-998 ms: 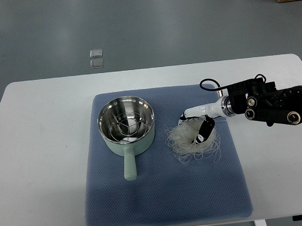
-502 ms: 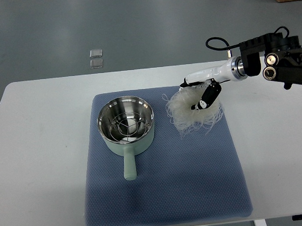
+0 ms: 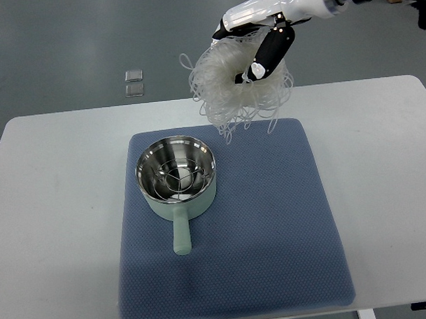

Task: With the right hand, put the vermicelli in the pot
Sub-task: 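Lift the vermicelli with the right hand and carry it over the pot, then lower the vermicelli into the steel pot and open the right hand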

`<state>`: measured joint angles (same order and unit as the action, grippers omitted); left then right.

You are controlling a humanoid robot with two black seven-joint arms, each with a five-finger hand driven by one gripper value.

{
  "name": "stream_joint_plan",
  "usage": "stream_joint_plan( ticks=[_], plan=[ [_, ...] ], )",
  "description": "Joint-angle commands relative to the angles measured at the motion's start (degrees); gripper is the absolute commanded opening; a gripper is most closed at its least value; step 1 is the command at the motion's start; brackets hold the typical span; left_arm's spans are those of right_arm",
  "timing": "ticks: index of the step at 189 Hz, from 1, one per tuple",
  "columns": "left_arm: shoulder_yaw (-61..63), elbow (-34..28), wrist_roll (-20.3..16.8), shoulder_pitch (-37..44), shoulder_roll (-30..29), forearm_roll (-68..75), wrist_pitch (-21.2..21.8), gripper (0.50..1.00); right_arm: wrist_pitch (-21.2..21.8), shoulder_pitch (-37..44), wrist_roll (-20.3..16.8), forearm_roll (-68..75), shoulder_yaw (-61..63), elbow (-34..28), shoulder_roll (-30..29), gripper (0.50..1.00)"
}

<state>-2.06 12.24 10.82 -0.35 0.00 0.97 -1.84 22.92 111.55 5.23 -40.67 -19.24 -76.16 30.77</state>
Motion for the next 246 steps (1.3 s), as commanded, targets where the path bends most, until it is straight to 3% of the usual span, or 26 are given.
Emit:
stream_joint_plan(
  ticks=[1,50,75,104,159,219,221,222,223,224,225,226,228,246],
  plan=[
    [-0.05,0.07,-0.01,-0.09,0.0,-0.01,0.0,1.0,-2.18,-0.63,-0.05,0.06,-0.1,3.29,-6.41,0.5],
    [-0.13,0.07,-0.01,0.0,0.0,-0.01,0.0,1.0,-3.32,-8.18,0.04,-0.2,-0.01,16.39,-22.94,0.5],
    [-0.13,0.07,-0.01,-0.09,0.0,-0.01,0.0,1.0,-3.41,-13.19,-0.05,-0.99,-0.01,21.31,-27.86,0.5],
    [-0.05,0.16,-0.01,-0.09,0.0,-0.01,0.0,1.0,-4.9,-16.71,-0.05,-1.17,-0.01,24.56,-30.68,0.5],
    [-0.13,0.16,-0.01,-0.09,0.0,-0.01,-0.09,1.0,-5.43,-20.93,-0.05,-2.22,-0.1,27.82,-30.77,0.5],
    [-0.13,0.16,-0.01,0.0,0.0,-0.01,0.0,1.0,-4.99,-22.86,-0.05,-3.54,0.08,27.91,-30.77,0.5],
    [-0.22,0.16,-0.01,-0.09,0.0,-0.01,0.0,1.0,-4.99,-22.86,-0.05,-3.45,0.08,27.91,-30.77,0.529],
    [-0.14,0.16,-0.01,-0.09,0.0,-0.01,0.0,1.0,-5.08,-22.86,-0.05,-3.37,0.16,27.91,-30.77,0.667],
    [-0.13,0.16,-0.01,-0.09,0.0,-0.01,0.0,1.0,-5.08,-22.86,-0.05,-3.36,0.16,27.91,-30.77,0.668],
    [-0.13,0.16,-0.01,-0.09,0.0,-0.01,0.0,1.0,-5.08,-22.86,-0.05,-3.1,0.16,27.91,-30.77,0.787],
    [-0.13,0.16,-0.01,-0.09,0.0,-0.01,0.0,1.0,-5.08,-22.86,-0.05,-3.1,0.16,27.91,-30.77,0.789],
    [-0.13,0.16,-0.01,-0.09,0.0,-0.01,-0.09,1.0,-5.08,-22.86,-0.05,-3.01,0.16,27.99,-30.77,0.855],
    [-0.13,0.16,-0.01,0.0,0.0,-0.01,0.0,1.0,-4.99,-22.86,-0.05,-2.84,0.25,27.91,-30.77,0.874],
    [-0.13,0.16,-0.01,-0.09,0.0,-0.01,0.0,1.0,-4.99,-22.95,-0.05,-2.66,0.25,27.91,-30.77,0.893]
  ],
)
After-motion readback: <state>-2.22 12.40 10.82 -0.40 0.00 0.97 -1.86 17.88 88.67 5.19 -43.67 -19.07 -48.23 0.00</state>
